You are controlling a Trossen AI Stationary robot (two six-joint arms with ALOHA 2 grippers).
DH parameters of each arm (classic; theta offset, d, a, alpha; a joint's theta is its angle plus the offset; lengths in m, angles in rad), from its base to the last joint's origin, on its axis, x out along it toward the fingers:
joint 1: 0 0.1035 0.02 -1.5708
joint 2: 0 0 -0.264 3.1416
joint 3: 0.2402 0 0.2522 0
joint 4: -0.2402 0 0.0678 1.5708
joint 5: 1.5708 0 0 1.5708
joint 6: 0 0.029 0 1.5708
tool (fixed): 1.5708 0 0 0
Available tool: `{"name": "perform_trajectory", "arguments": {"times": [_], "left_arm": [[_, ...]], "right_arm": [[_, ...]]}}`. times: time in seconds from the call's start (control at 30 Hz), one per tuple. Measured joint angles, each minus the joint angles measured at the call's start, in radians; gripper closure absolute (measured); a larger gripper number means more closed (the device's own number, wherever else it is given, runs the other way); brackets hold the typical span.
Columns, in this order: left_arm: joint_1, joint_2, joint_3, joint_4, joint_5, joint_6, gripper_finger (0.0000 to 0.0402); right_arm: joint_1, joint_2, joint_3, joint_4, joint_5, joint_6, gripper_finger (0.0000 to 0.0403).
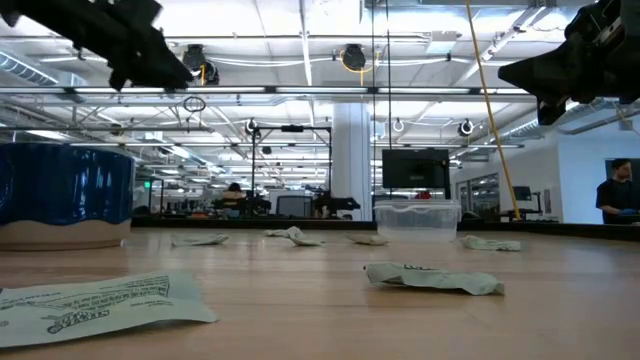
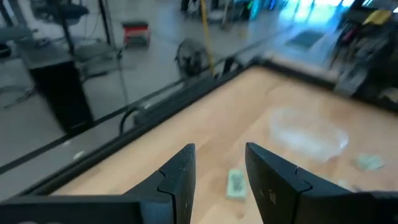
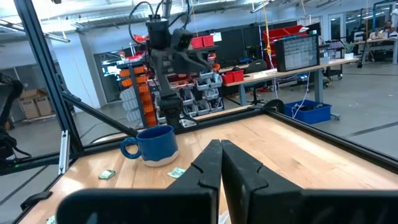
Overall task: Pick and place Stevia / Truvia into bins
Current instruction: Put the light green stevia packet into the transparent container
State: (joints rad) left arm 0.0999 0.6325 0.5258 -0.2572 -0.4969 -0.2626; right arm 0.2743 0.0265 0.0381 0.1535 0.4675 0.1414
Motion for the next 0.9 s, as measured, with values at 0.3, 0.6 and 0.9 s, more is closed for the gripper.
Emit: {"name": "perform_trajectory", "arguments": {"times": [0.3,0.6,0.9], "left_arm": [[0.044,0.288,-0.012,0.100,0.001,-0.065,0.0256],[0.044,0.402,-0.012,0.256,0.006,-0.050,0.0256],[0.041,0.404,-0.012,0.341,0.011,-0.035,0.0256]], "right_arm": [[0.000,0.000,0.000,0.096,0.115,-0.071,0.0399],[0.000,0.135,0.194,0.125,-0.059,-0.204,0.0399],[0.017,0.696,0.625,-0.143,-0.280,-0.137,0.0399]]}}
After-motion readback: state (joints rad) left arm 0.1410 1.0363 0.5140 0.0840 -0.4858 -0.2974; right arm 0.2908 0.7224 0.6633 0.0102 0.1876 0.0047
